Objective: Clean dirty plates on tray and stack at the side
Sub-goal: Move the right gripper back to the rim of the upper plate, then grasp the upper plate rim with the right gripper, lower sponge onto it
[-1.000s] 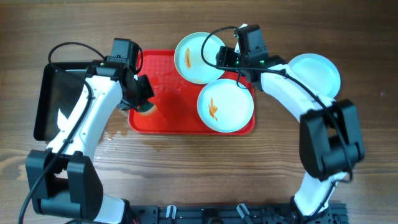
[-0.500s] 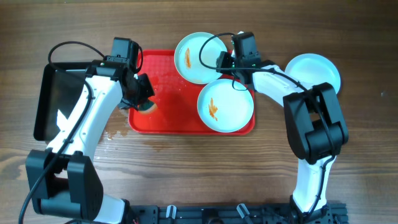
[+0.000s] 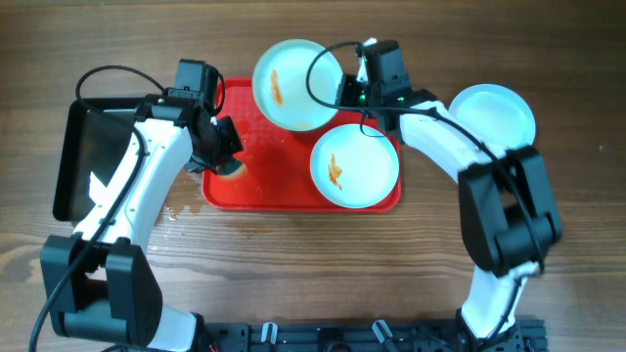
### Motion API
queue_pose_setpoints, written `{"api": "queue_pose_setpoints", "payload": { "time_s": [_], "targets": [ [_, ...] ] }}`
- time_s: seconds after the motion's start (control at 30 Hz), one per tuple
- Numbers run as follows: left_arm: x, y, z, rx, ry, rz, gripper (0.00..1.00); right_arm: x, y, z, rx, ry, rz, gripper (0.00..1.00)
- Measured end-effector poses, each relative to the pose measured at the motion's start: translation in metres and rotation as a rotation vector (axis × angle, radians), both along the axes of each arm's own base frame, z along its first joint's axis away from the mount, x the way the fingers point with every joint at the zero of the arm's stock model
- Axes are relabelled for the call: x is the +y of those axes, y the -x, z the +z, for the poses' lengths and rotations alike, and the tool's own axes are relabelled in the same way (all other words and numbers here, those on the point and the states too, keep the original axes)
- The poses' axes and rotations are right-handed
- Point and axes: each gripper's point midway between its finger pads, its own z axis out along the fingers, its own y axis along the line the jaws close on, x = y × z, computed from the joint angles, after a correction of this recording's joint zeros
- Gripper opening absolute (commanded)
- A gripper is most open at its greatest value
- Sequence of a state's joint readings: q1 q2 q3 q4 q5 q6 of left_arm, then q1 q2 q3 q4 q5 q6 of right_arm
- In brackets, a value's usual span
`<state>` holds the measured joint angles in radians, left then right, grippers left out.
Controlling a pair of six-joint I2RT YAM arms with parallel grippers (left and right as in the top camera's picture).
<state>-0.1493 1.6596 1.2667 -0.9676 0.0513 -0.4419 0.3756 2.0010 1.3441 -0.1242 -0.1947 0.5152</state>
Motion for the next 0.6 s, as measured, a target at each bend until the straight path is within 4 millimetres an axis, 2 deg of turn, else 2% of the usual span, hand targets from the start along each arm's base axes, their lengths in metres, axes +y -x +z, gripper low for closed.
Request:
{"api": "queue_pose_setpoints", "payload": {
  "time_s": [0.07, 0.13, 0.2, 0.27, 0.33, 0.4, 0.5, 0.6],
  "targets": [
    [0.000, -0.001, 0.001, -0.005, 0.001, 0.002, 0.04, 0.018, 0.011, 0.026, -0.028, -0.021, 0.033, 0.04],
    [0.005, -0.002, 0.005, -0.022, 0.003, 0.013, 0.04, 0.036, 0.023, 0.038, -0.024, -0.039, 0.057, 0.04],
    [0.015, -0.002, 0.019, -0.060, 0.007, 0.040, 0.04, 0.047, 0.037, 0.032, 0.021, -0.024, 0.055, 0.04],
    [0.029, 0.000, 0.043, -0.127, 0.013, 0.082, 0.04, 0.051, 0.050, 0.022, 0.068, 0.009, 0.039, 0.04],
    [0.045, 0.006, 0.072, -0.210, 0.016, 0.128, 0.04, 0.052, 0.054, 0.020, 0.081, 0.020, 0.017, 0.04],
    [0.055, 0.013, 0.087, -0.247, 0.016, 0.157, 0.04, 0.050, 0.058, 0.015, 0.105, 0.033, -0.010, 0.04],
    [0.062, 0.019, 0.095, -0.263, 0.013, 0.180, 0.04, 0.052, 0.063, 0.012, 0.129, 0.033, -0.021, 0.04],
    [0.062, 0.022, 0.088, -0.228, 0.012, 0.179, 0.04, 0.058, 0.082, 0.003, 0.201, 0.044, -0.027, 0.05]
  ]
}}
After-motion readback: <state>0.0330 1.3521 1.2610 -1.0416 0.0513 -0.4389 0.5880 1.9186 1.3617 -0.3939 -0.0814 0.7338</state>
